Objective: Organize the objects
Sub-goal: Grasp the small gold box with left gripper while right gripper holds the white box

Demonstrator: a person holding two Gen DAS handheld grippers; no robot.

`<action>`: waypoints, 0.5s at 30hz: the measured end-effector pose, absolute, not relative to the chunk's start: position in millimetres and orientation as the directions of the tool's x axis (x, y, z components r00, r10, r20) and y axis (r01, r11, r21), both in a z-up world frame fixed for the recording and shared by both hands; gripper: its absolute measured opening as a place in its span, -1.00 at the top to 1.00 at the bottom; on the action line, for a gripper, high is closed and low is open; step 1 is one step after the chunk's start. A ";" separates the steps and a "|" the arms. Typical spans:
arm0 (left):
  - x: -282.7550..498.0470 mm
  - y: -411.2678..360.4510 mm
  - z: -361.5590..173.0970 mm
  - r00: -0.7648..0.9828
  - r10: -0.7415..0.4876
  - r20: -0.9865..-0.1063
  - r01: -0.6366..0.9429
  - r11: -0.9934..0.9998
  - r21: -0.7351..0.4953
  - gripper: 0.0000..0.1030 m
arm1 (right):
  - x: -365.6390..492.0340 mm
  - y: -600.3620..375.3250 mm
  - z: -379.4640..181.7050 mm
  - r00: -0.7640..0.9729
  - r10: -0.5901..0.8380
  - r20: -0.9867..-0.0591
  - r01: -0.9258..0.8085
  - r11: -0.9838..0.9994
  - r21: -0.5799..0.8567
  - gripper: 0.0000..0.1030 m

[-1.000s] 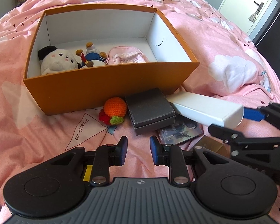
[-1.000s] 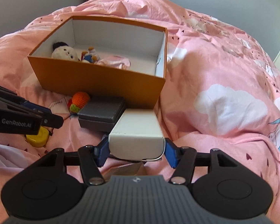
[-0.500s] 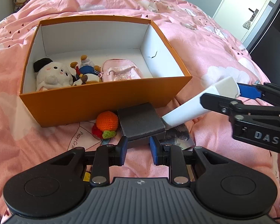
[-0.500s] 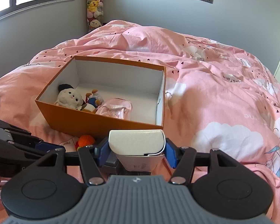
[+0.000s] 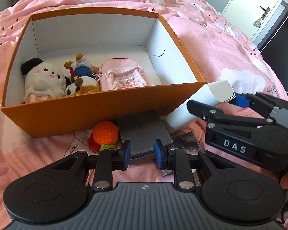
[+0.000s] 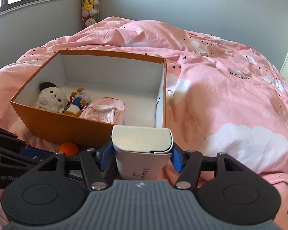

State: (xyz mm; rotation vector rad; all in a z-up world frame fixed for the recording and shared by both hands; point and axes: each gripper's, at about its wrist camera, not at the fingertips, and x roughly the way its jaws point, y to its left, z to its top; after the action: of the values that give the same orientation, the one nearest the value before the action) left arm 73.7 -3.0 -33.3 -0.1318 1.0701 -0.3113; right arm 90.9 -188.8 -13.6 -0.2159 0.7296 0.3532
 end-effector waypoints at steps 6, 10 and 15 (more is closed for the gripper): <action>81.4 -2.6 -39.2 0.429 -0.306 -0.850 0.179 0.951 -0.252 0.44 | 103.6 -193.7 -38.6 0.623 0.213 -0.753 -0.356 0.934 -0.030 -0.27; 85.0 -2.3 -44.2 0.414 -0.299 -0.860 0.171 0.953 -0.249 0.44 | 105.7 -194.8 -46.8 0.595 0.211 -0.776 -0.343 0.939 -0.008 -0.27; 84.0 -4.6 -43.9 0.416 -0.311 -0.855 0.194 0.948 -0.251 0.44 | 103.4 -194.2 -41.8 0.621 0.233 -0.748 -0.353 0.936 -0.002 -0.21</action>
State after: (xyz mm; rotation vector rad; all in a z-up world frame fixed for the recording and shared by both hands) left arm 84.0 -4.6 -43.9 -0.1197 1.0976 -0.3177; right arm 103.4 -194.2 -41.8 -0.1541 0.8354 0.3384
